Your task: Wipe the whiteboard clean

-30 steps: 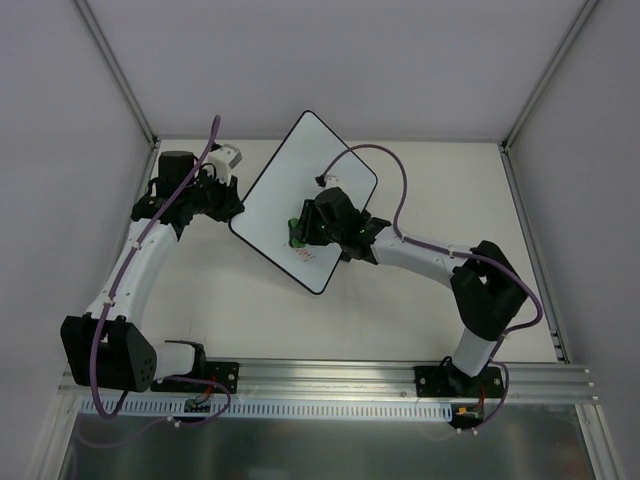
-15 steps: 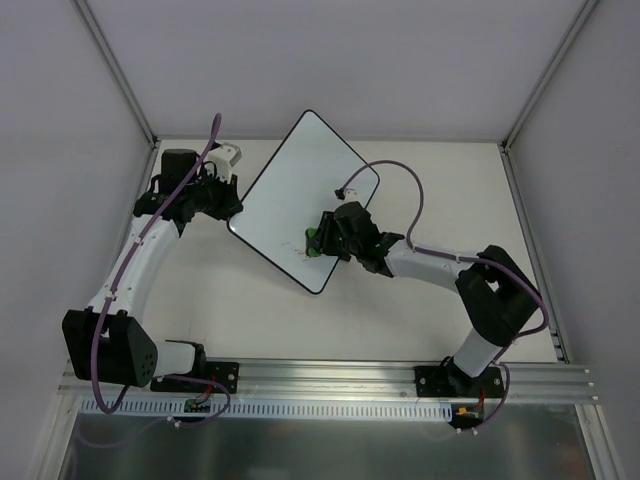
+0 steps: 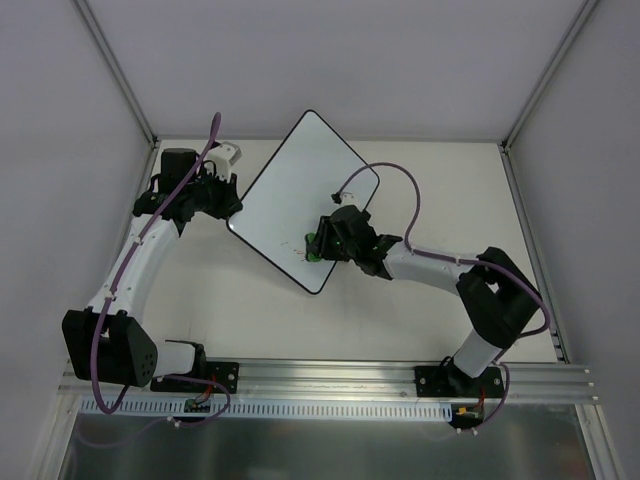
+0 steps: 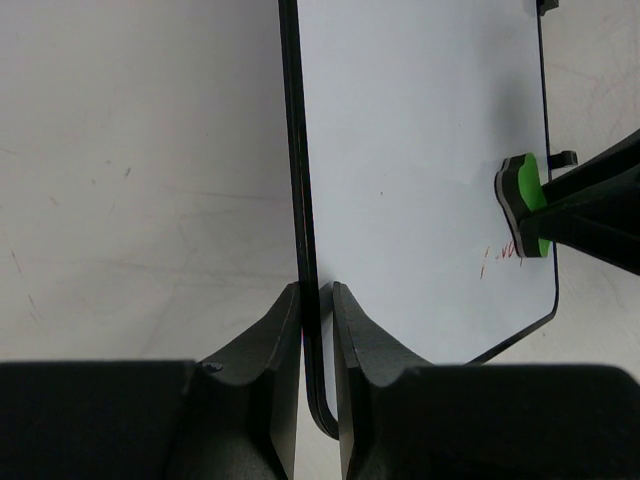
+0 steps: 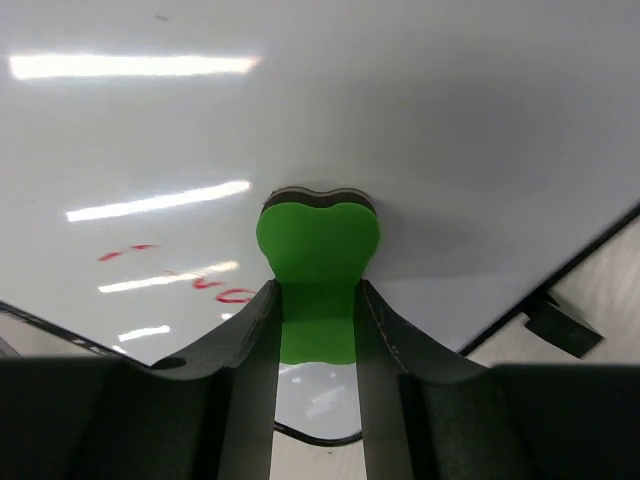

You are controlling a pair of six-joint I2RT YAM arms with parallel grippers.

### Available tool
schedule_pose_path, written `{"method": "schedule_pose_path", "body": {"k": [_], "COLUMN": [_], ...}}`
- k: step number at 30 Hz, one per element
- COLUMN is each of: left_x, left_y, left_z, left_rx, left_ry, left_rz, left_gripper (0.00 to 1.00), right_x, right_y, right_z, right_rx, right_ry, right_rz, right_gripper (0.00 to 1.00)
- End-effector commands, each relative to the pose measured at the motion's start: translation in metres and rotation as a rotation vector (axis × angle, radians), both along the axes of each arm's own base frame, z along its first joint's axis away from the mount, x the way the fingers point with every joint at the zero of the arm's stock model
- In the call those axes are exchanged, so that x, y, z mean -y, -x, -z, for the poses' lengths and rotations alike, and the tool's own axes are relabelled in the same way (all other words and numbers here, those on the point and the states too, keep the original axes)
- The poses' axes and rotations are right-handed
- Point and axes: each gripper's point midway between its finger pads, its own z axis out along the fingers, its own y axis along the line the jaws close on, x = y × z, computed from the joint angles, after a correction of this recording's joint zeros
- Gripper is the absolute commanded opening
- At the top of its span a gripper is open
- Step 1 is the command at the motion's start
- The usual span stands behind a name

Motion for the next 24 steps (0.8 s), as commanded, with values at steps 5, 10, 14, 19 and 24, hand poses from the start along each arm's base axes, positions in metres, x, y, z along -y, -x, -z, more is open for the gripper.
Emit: {"method": "schedule_pose_path", "body": {"k": [5, 10, 14, 19, 24], "left_x": [0.014, 0.015, 0.014, 0.012, 0.010], "left_y": [-0.003, -0.002, -0.003, -0.007, -0.010], "left_z": [-0.023, -0.020, -0.021, -0.027, -0.033], "left_rx": [0.060, 0.051, 0.055, 0.066, 0.077], "left_ry": [0.022, 0.018, 0.012, 0.005, 0.001], "left_rz": [0.049, 0.050, 0.045, 0.026, 0.013], "left_gripper": [0.00, 0.00, 0.00, 0.00, 0.00], "right_x": [-0.092, -0.112, -0.103, -0.062, -0.021], "right_y": [0.018, 0.010, 0.007, 0.011, 0.025], "right_z": [-0.052, -0.062, -0.050, -0.017, 0.012], "right_rx": [0.107, 0.154, 0.165, 0.164, 0.148], "right_ry": [-0.105, -0.094, -0.030, 0.095, 0.192], "right_rz": [-0.262, -0.314, -0.294, -0.232, -0.201], "right_gripper": [0.00, 0.00, 0.00, 0.00, 0.00]}}
